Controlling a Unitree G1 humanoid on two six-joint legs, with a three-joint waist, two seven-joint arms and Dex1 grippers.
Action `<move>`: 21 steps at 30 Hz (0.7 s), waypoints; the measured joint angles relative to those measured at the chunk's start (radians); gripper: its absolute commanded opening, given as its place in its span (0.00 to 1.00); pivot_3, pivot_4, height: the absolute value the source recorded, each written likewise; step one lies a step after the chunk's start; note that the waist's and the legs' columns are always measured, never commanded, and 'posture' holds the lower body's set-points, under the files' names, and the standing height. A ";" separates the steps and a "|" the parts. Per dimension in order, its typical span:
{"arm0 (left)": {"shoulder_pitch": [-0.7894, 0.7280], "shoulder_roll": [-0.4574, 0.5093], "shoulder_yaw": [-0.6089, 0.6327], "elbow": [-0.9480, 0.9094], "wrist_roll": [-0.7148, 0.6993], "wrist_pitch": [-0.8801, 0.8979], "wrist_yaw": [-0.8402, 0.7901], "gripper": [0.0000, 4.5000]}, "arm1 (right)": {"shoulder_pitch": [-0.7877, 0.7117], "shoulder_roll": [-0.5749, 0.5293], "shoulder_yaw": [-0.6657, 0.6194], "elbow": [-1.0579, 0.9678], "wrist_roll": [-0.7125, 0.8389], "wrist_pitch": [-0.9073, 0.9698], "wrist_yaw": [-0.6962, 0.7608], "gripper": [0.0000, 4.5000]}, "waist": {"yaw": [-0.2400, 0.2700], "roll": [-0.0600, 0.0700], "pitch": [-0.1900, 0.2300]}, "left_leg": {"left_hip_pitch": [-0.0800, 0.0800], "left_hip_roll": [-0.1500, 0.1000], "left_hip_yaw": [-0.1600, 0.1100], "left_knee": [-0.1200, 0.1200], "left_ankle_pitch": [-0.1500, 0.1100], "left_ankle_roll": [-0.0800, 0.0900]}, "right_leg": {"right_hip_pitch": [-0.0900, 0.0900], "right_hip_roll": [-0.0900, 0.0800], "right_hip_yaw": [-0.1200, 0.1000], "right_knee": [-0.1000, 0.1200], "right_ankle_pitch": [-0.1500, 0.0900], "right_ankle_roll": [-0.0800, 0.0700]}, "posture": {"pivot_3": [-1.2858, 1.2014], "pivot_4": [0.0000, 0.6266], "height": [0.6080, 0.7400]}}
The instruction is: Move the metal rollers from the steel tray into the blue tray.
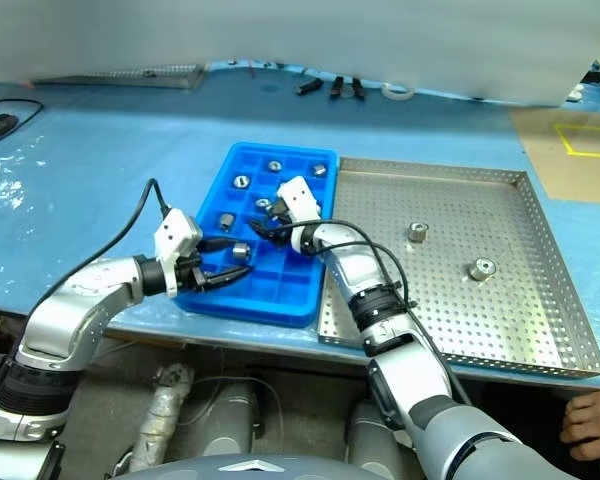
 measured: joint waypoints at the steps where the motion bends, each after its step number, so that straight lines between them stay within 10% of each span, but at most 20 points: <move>1: -0.004 0.000 -0.004 0.007 0.000 -0.001 -0.002 0.82 | 0.000 -0.008 -0.005 -0.020 0.001 0.001 -0.001 0.73 | -0.001 0.000 0.000 | 0.000 0.000 0.000 0.000 0.000 0.000 | 0.000 0.000 0.000 0.000 0.000 0.000 | 0.57 0.24 1.00; 21: -0.313 -0.184 -0.205 0.394 0.063 -0.198 -0.164 0.82 | 0.115 -0.250 -0.252 -0.360 -0.006 0.224 -0.278 0.73 | -0.084 0.000 0.000 | 0.002 -0.002 0.001 0.003 0.001 -0.001 | 0.001 0.001 0.003 0.002 0.000 0.000 | 0.44 0.24 1.00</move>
